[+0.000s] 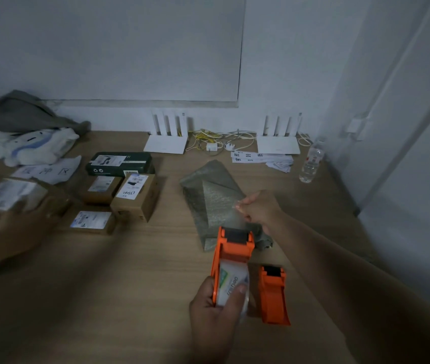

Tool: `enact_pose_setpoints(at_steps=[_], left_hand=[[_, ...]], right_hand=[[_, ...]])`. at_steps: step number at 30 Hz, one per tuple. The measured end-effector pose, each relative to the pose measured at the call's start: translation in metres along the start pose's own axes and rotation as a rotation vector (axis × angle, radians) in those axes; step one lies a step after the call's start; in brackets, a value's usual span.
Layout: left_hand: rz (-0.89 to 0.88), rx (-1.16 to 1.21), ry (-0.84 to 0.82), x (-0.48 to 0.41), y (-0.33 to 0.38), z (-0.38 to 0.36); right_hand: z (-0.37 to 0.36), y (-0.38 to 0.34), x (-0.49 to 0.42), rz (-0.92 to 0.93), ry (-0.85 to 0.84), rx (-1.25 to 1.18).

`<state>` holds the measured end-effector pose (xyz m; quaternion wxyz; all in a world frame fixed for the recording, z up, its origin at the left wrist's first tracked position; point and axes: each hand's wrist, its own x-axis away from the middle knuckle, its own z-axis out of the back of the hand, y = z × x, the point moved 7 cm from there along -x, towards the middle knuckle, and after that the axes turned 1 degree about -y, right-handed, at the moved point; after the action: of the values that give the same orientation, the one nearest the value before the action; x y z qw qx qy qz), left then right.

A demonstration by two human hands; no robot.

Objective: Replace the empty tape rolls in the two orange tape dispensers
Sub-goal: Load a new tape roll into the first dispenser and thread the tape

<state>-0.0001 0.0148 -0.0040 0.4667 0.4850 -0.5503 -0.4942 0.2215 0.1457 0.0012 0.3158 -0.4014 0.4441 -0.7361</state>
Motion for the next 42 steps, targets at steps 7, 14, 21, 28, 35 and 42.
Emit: enact_pose_setpoints(at_steps=[7, 14, 21, 28, 35, 42], left_hand=[[-0.031, 0.013, -0.038, 0.0, 0.015, 0.003], [-0.019, 0.004, -0.013, 0.002, 0.014, 0.007], [0.011, -0.007, 0.025, -0.002, 0.009, 0.009], [0.017, 0.041, 0.037, -0.011, 0.006, 0.004], [0.047, 0.034, 0.034, -0.021, -0.012, 0.003], [0.067, -0.005, 0.033, -0.031, -0.039, 0.011]], right_hand=[[-0.009, 0.014, 0.004, -0.055, -0.088, 0.03], [-0.016, 0.042, 0.007, -0.106, -0.133, -0.09], [-0.011, 0.059, 0.025, -0.161, -0.09, -0.314], [-0.047, 0.123, 0.069, -0.341, -0.149, -0.58], [-0.069, 0.135, 0.11, -0.323, -0.341, -0.833], [-0.073, 0.146, 0.117, -0.252, -0.366, -0.575]])
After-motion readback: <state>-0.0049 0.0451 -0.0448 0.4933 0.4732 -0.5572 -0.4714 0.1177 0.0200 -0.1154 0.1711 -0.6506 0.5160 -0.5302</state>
